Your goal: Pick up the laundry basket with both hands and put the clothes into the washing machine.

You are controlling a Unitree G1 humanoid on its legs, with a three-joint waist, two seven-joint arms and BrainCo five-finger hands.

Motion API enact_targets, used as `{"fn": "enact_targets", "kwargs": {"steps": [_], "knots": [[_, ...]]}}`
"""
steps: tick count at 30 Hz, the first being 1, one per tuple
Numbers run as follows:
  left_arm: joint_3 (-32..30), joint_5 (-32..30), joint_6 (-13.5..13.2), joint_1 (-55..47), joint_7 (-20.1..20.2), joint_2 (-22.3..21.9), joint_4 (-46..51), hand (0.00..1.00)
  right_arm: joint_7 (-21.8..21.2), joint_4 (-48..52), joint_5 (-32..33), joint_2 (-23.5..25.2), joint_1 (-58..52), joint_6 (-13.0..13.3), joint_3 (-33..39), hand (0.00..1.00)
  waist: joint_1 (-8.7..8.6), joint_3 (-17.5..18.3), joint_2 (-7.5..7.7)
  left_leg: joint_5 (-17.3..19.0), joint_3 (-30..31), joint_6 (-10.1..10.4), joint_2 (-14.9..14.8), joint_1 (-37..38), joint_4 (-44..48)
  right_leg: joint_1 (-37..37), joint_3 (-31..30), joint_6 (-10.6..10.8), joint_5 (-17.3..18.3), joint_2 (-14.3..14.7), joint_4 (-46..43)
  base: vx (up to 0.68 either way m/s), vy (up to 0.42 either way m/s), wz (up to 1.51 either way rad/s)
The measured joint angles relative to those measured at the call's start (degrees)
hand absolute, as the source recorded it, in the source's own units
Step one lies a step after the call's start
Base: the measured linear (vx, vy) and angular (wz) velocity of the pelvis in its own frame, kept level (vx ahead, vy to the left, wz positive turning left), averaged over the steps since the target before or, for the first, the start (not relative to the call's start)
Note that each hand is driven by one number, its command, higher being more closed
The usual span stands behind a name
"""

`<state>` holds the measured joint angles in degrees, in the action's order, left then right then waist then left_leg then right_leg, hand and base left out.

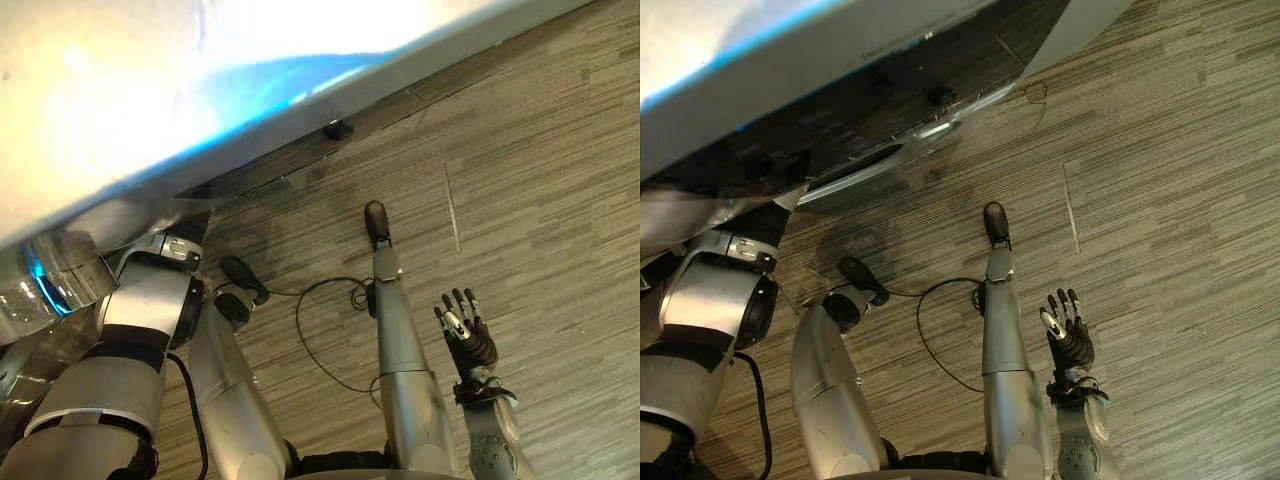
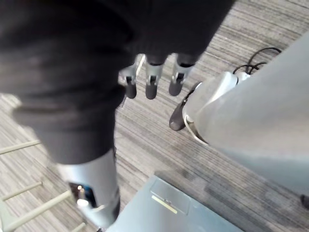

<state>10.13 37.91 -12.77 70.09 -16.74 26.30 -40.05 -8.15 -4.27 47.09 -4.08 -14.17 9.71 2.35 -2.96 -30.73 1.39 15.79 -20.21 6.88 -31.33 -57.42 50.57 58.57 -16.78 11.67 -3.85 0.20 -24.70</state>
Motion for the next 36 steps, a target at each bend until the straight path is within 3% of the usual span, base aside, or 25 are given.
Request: {"fn": "enact_targets", "kwargs": {"steps": [1, 3, 4, 6, 7, 8, 9, 11, 13, 18, 21, 22, 25, 26, 27, 28, 29, 30, 33, 36], "knots": [[-0.8, -1.9, 0.0, 0.0, -1.5, 0.0, 0.2, 1.00, 0.1, 0.0, 0.0, 0.0, 0.0, 0.0, -0.1, 0.00, -0.04, 0.0, 0.00, 0.0, 0.1, 0.0, 0.0, -0.1, 0.1, 0.1, 0.0, 0.0, 0.0, 0.0, 0.0, 0.00, 0.000, 0.00], [-4.6, -13.5, 0.9, 0.0, -11.5, -0.2, 3.6, 1.00, 0.7, 0.0, 0.0, -0.1, 0.0, 1.3, -0.7, 0.00, -0.33, 0.0, -0.03, -0.3, 0.7, -0.4, -0.1, -1.6, 0.5, 1.0, 0.4, 0.0, -0.3, 0.3, 0.0, 0.00, 0.000, 0.00], [-5.5, -18.9, 2.3, 0.0, -16.1, -0.3, 5.4, 0.00, 1.1, 0.0, 0.0, -0.3, 0.0, 2.1, -1.3, 0.00, -0.37, 0.0, -0.03, -0.4, 1.0, -0.6, -0.2, -2.3, 0.6, 1.4, 0.6, 0.1, -0.4, 0.3, 0.0, 0.01, 0.036, 0.03], [-5.3, -31.5, 7.8, 0.0, -27.7, -0.2, 9.8, 0.00, 2.8, -0.3, -0.2, -1.3, 0.0, 3.9, -3.2, 0.00, 0.06, -0.1, -0.23, -0.6, 1.4, -0.8, -0.4, -3.8, 1.2, 2.1, 1.0, 0.4, -0.6, 0.4, 0.0, 0.01, 0.015, 0.00], [-4.4, -35.2, 9.6, 0.0, -30.1, 0.0, 10.3, 0.00, 3.3, -0.5, -0.5, -1.5, 0.0, 4.4, -3.5, 0.00, 0.22, -0.1, -0.22, -0.6, 1.6, -0.8, -0.5, -4.0, 1.3, 2.1, 1.1, 0.4, -0.6, 0.4, 0.0, 0.01, 0.031, 0.01], [-1.0, -44.0, 14.8, 0.1, -34.1, 1.0, 10.6, 0.00, 4.2, -1.0, -0.5, -2.0, 0.0, 5.7, -4.3, 0.00, 0.44, -0.1, -0.22, -0.6, 1.9, -0.8, -0.5, -4.3, 1.5, 2.0, 1.4, 0.4, -0.6, 0.4, 0.0, 0.02, 0.045, 0.05], [2.4, -55.6, 20.6, 0.5, -35.6, 1.8, 10.6, 0.00, 4.7, -1.2, -0.4, -2.1, 0.0, 6.4, -4.5, 0.00, 0.56, -0.1, -0.22, -0.6, 2.2, -0.8, -0.4, -4.5, 1.6, 2.0, 1.8, 0.4, -0.7, 0.2, 0.0, 0.02, 0.038, 0.06], [5.4, -64.7, 23.9, 0.9, -34.5, 2.8, 10.6, 0.00, 4.6, -1.3, 0.2, -2.2, 0.3, 7.3, -4.5, 0.00, 0.59, -0.1, -0.22, -0.6, 2.3, -0.8, -0.4, -4.6, 1.6, 2.0, 2.0, 0.4, -0.7, 0.2, 0.1, 0.01, 0.017, 0.03], [7.9, -73.4, 25.4, 1.4, -30.9, 3.7, 9.6, 0.00, 4.4, -2.2, 0.7, -2.8, 0.5, 7.7, -4.5, 0.00, 0.64, -0.1, -0.21, -0.6, 2.3, -0.8, -0.4, -4.6, 1.6, 1.9, 2.0, 0.5, -0.8, 0.1, 0.2, 0.01, 0.018, 0.00], [7.1, -77.7, 27.7, 3.6, -24.2, 3.9, 2.6, 0.00, 4.7, -3.5, 2.0, -3.2, 1.9, 7.7, -4.5, 0.00, 0.82, -0.1, -0.20, -0.5, 2.0, -0.9, -0.9, -4.6, 2.0, 1.8, 1.9, 0.0, -1.9, 0.5, 1.0, 0.00, 0.022, -0.07], [1.5, -77.7, 28.4, 4.6, -19.0, 3.9, -1.4, 0.00, 4.7, -3.0, 1.9, -3.2, 2.3, 7.6, -4.4, 0.00, 0.77, -0.1, -0.17, -0.4, 1.2, -0.7, -1.9, -4.6, 2.0, 1.7, 1.9, -1.4, -3.1, 0.8, 3.1, -0.02, 0.009, -0.21], [-2.3, -75.6, 28.3, 4.8, -16.2, 3.6, -3.0, 0.00, 4.7, -3.0, 1.8, -3.1, 2.8, 7.3, -4.4, 0.00, 0.77, -0.1, -0.16, -0.3, 0.9, -0.6, -2.6, -4.6, 2.0, 1.7, 2.7, -2.4, -4.0, 0.6, 4.3, -0.02, 0.001, -0.20], [-9.0, -63.7, 25.4, 5.7, -14.6, 1.9, -5.9, 0.00, 4.7, -1.9, 1.8, -2.9, 2.9, 6.2, -4.4, 0.00, 0.66, -0.1, -0.16, -0.3, 0.9, -0.8, -2.6, -4.5, 2.0, 1.5, 4.2, -2.6, -4.7, 0.0, 5.0, -0.02, 0.004, -0.07], [-10.8, -53.7, 23.0, 6.4, -14.5, 0.9, -8.0, 0.00, 5.1, -1.1, 1.5, -2.7, 2.9, 5.6, -4.4, 0.00, 0.62, -0.1, -0.16, -0.3, 1.0, -0.7, -2.6, -4.4, 1.8, 1.1, 4.6, -2.5, -4.8, -0.1, 5.0, -0.01, 0.005, 0.14], [-11.0, -37.2, 18.8, 6.5, -13.7, 0.4, -8.8, 0.00, 5.7, -0.5, 1.0, -2.0, 2.9, 5.0, -4.4, 0.00, 0.46, -0.1, -0.16, -0.7, 1.2, -0.6, -2.6, -4.2, 1.5, 0.6, 5.2, -2.5, -4.8, -0.2, 5.0, 0.00, 0.006, 0.15], [-11.0, -30.4, 17.2, 6.4, -13.0, 0.0, -8.8, 0.00, 5.8, -0.4, 0.5, -1.5, 2.9, 4.8, -4.3, 0.00, 0.45, -0.1, -0.15, -0.9, 1.3, -0.6, -2.5, -4.1, 1.4, 0.4, 5.4, -2.4, -4.9, -0.3, 5.0, 0.01, 0.016, 0.14], [-11.2, -5.9, 9.8, 6.5, -9.5, -0.8, -8.7, 0.00, 6.5, -0.4, -0.7, -0.2, 2.9, 4.0, -4.5, 0.00, 0.57, -0.1, -0.15, -1.2, 1.6, -0.8, -2.4, -4.1, 1.3, 0.2, 5.7, -1.9, -5.2, -0.4, 5.0, 0.02, 0.017, 0.07], [-11.6, 2.0, 7.4, 6.5, -8.4, -0.8, -8.5, 0.00, 6.9, -0.4, -1.1, 0.2, 2.9, 3.6, -4.5, 0.00, 0.54, -0.1, -0.16, -1.2, 1.6, -0.8, -2.3, -4.0, 1.3, 0.2, 5.7, -1.8, -5.2, -0.4, 5.0, 0.02, 0.019, 0.04], [-15.7, 15.6, 0.6, 6.1, -7.1, -2.3, -7.2, 0.00, 8.0, -0.5, -3.5, 1.2, 2.8, 3.3, -5.2, 0.00, 0.51, -0.1, -0.16, -1.5, 1.8, -1.2, -2.1, -4.0, 1.3, 0.1, 5.8, -1.6, -5.3, -0.4, 4.8, 0.00, 0.000, 0.00], [-19.7, 18.2, -1.6, 4.8, -7.2, -3.0, -7.1, 0.00, 8.0, 0.6, -5.0, 1.4, 2.1, 3.3, -5.4, 0.00, -0.35, -0.1, -0.17, -1.6, 2.7, -1.1, -1.7, -3.5, 1.0, -0.7, 6.3, -1.3, -5.1, -0.3, 4.6, 0.01, 0.007, 0.06]]}}
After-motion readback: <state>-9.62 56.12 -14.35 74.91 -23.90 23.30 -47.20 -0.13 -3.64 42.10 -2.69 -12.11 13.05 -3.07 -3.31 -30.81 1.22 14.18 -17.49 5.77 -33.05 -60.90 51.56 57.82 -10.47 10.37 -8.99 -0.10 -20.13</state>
